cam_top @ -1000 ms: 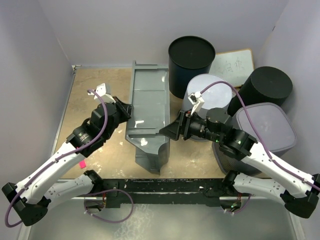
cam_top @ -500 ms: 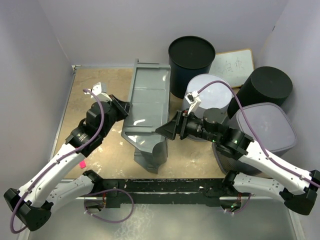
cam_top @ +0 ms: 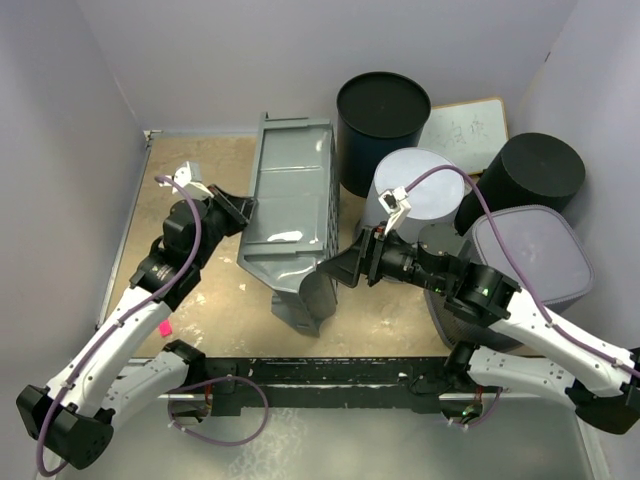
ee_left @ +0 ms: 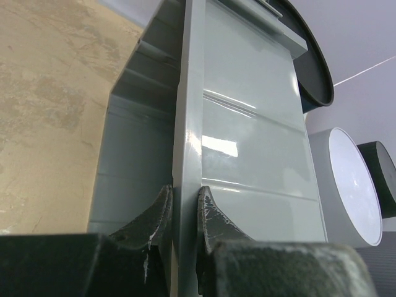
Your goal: Turn the large container upside down
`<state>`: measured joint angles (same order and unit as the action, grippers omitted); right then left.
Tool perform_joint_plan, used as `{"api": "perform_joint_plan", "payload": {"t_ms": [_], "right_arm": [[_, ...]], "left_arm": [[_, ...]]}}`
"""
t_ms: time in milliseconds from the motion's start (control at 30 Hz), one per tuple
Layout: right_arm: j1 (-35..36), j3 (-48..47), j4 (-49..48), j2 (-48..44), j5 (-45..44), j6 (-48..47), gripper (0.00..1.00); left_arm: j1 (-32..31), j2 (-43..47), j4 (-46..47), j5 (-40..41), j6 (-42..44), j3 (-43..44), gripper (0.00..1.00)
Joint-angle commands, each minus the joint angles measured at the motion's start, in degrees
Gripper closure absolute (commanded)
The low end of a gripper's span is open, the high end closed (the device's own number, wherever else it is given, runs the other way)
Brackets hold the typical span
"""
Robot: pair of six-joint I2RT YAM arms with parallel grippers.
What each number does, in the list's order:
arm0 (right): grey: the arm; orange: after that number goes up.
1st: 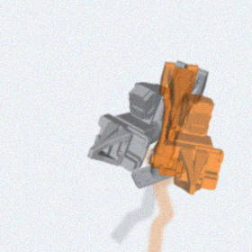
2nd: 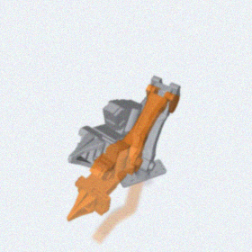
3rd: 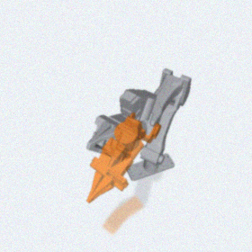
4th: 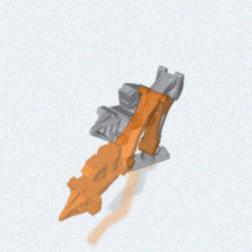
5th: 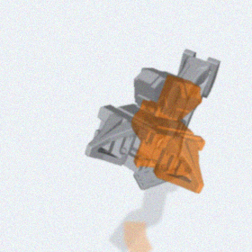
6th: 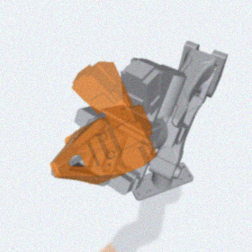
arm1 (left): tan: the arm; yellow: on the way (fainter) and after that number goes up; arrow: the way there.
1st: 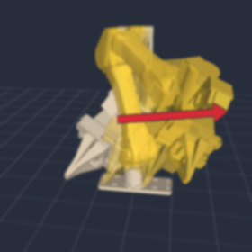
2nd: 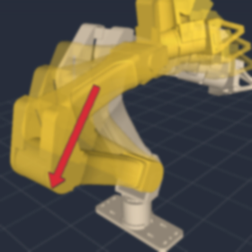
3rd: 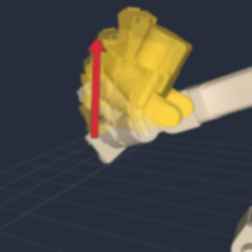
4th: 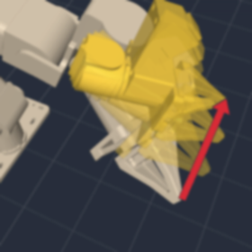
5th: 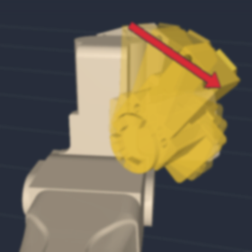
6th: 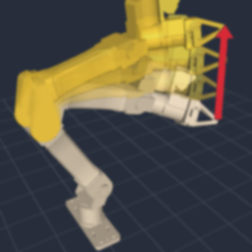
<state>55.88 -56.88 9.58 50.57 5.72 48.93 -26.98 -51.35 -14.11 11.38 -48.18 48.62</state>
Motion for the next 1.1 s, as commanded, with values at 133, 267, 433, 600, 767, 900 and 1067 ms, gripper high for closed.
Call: {"api": "perform_joint_plan", "payload": {"t_ms": [133,267,433,600,767,900,1067], "right_arm": [[0.2,-1.9,-2.8,0.2,0.1,-0.5,0.3],[0.2,-2.4,-1.9,0.9,-3.0,-0.9,0.29],[0.1,-1.2,-3.8,0.8,-4.8,1.0,0.25],[0.1,-4.8,-4.2,4.6,-4.9,-0.3,0.21],[-0.8,-4.3,-6.7,7.3,-5.2,-0.3,0.19],[-1.6,-3.6,-11.7,8.1,-1.7,0.1,0.19],[-1.6,-3.0,-21.5,9.1,5.5,-1.0,0.2]], "left_arm": [[1.5,-4.8,-20.5,-0.7,2.4,-6.9,1.0],[1.7,-4.4,-21.0,-0.8,2.7,-6.9,1.0],[1.7,-4.5,-20.8,-1.1,2.7,-7.0,1.0],[1.7,-4.7,-20.6,-1.2,2.8,-7.1,1.0],[1.8,-4.2,-20.6,-1.4,2.6,-7.4,1.0],[1.8,-3.9,-20.4,-1.8,2.2,-7.9,1.0],[1.8,-4.6,-19.5,-2.2,1.6,-8.9,1.0]]}}
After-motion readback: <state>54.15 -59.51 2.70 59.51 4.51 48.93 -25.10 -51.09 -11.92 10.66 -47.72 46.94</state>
